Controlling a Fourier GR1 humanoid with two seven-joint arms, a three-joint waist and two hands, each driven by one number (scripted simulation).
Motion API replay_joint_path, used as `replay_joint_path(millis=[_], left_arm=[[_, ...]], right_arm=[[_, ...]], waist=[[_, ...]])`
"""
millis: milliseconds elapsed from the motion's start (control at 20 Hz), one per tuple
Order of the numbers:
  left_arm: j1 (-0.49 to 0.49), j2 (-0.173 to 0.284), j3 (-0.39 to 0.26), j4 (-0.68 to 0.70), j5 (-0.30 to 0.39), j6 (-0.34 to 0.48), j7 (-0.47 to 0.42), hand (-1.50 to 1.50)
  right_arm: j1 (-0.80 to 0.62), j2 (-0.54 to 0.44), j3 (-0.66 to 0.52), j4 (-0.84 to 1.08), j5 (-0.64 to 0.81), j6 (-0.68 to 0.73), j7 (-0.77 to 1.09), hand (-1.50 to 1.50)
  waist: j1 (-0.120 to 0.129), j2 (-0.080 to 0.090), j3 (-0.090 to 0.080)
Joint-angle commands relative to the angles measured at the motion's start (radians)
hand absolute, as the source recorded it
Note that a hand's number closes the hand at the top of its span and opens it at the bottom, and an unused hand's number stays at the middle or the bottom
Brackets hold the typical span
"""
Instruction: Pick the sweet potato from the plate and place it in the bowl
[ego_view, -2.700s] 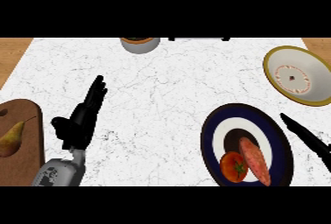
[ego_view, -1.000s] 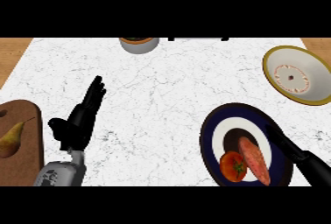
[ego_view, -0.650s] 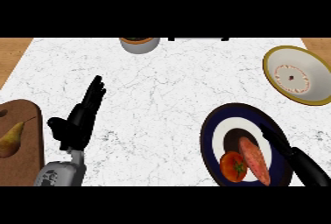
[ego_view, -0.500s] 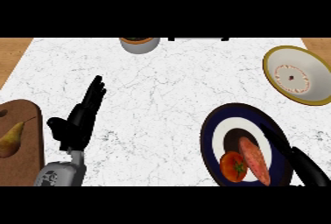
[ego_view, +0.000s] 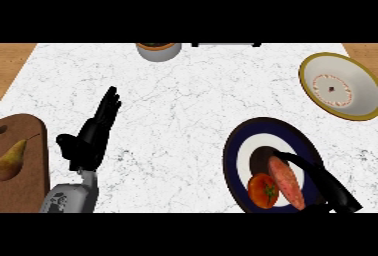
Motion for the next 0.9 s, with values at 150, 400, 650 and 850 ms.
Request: replay_joint_path(millis=[150, 400, 650, 850], left_arm=[[0.017, 0.018, 0.023, -0.046, 0.027, -0.031, 0.025, 0.00], [0.071, -0.020, -0.035, -0.115, -0.029, 0.002, 0.052, 0.00], [0.027, 0.006, 0.019, -0.095, 0.013, -0.028, 0.067, 0.00], [-0.012, -0.025, 0.011, -0.019, -0.011, -0.007, 0.024, 0.00]], right_arm=[[0.038, -0.030, 0.096, 0.043, 0.157, -0.056, -0.218, 1.50], [0.013, -0.006, 0.070, 0.032, 0.104, 0.013, -0.186, 1.50], [-0.031, -0.087, 0.000, 0.075, 0.040, 0.102, -0.321, 1.50], [-0.082, -0.177, -0.087, 0.047, -0.067, 0.237, -0.389, 1.50]], waist=[[0.003, 0.001, 0.005], [0.004, 0.001, 0.005], [0.004, 0.001, 0.005], [0.001, 0.002, 0.005]])
